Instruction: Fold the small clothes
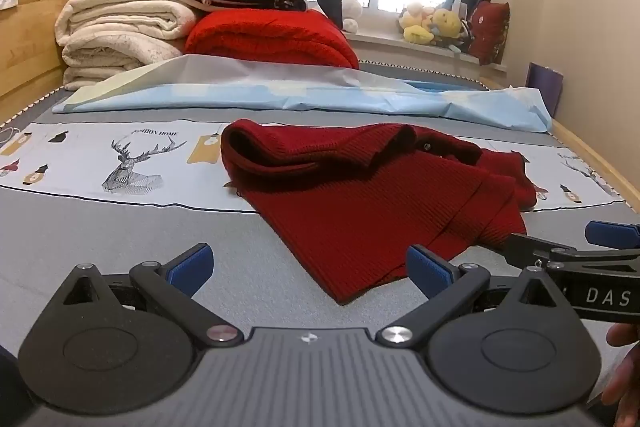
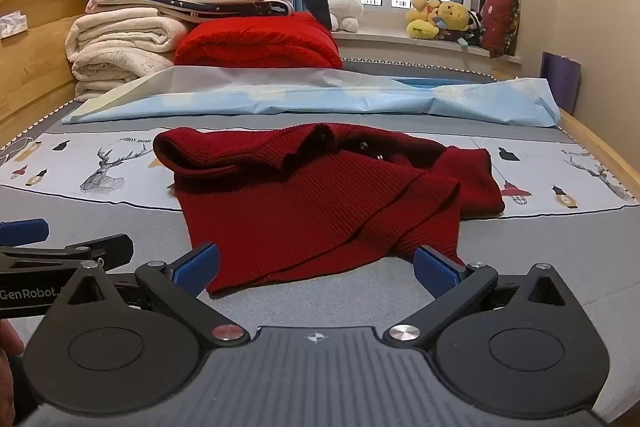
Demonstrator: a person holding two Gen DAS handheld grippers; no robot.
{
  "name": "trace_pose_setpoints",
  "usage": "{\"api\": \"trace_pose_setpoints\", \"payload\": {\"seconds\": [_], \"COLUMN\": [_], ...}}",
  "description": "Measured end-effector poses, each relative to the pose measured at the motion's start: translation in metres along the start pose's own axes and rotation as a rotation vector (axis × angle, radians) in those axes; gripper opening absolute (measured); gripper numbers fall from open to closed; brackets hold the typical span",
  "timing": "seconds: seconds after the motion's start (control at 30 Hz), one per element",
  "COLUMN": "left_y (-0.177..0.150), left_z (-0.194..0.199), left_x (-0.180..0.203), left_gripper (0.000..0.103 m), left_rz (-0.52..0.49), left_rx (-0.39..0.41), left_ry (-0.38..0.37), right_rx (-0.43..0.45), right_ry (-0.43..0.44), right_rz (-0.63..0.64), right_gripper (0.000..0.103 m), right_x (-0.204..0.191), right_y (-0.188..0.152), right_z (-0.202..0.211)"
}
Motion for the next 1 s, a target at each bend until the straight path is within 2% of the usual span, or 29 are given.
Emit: {"api": "trace_pose_setpoints", "payload": {"seconds": [1.0], "left_y": [-0.0003], "left_z": [-0.0026], "left_x": [-0.0035], "left_gripper": [0.102], "left_rz": [0.0], "left_rx": [-0.002], "left_ry": [0.001], "right_rx": [-0.001], "right_ry": [0.0], "right_rz": [-0.002], "right_gripper": [0.102], "right_x": [0.0006], "right_y": [0.0014], "right_z": [-0.0013]}}
Point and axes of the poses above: each gripper's, at about its wrist camera, not at the fingertips, and z roughly against the way its jaws point, x to its right, y to its top, the point moved 9 cm from there along -z, roughly the way its jaws point
